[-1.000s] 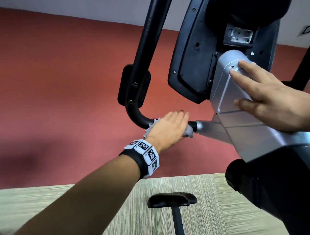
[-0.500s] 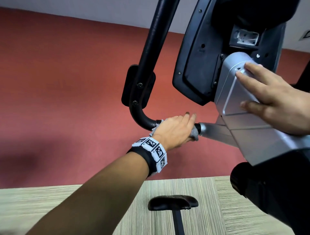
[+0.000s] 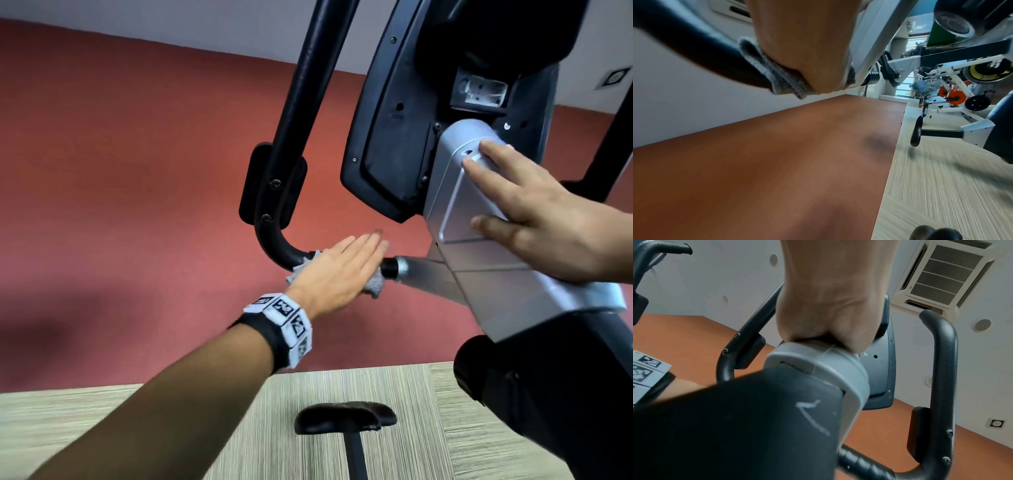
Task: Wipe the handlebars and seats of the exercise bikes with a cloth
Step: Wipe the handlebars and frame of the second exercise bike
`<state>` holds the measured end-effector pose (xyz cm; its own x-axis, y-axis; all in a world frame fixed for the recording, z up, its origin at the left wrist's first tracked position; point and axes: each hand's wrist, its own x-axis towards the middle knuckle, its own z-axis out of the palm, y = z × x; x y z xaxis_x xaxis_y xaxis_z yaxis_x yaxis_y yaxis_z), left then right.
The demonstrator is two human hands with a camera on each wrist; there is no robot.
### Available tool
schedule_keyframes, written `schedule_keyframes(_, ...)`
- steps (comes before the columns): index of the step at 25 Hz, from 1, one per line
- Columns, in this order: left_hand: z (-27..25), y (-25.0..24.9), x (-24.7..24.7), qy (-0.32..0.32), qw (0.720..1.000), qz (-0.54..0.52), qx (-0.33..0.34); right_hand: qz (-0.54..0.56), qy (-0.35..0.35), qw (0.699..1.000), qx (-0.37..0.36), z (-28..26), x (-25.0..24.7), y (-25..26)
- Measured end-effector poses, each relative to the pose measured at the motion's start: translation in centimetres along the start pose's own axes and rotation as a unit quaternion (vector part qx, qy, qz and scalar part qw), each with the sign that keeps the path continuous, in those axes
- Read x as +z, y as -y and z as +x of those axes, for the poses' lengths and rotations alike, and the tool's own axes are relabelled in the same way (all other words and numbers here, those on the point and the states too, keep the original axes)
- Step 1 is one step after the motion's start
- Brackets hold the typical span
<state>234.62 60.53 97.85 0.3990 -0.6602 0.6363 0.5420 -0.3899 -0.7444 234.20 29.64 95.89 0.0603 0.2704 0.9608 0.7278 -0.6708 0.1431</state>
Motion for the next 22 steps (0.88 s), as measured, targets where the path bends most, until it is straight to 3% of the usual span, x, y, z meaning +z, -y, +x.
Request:
schedule_keyframes(3, -2.5, 1.4, 1.1, -0.005, 1.0, 0.024, -0.01, -0.005, 0.0, 1.0, -0.003, 0.0, 0.2, -0.1)
schedule_keyframes(9, 3.5, -3.8, -0.1, 0.024, 0.999, -0.028, -0.004, 0.016, -0.017, 1.0, -0.006, 0.0, 0.4, -0.5)
schedule_keyframes(12, 1.6, -1.3, 0.2, 0.014, 0.997, -0.079, -0.011, 0.01, -0.008, 1.0, -0.014, 0.1, 0.6, -0.8)
schedule_keyframes(16, -2.9, 2.3, 0.8, 0.044, 0.996, -0.055, -0.047, 0.006, -0.003, 1.0, -0.012, 0.1, 0.6, -0.7)
schedule_keyframes(22, 0.4, 0.0, -0.6, 0.086, 0.992, -0.076, -0.058, -0.022, 0.004, 1.0, -0.013, 0.1, 0.7, -0.6)
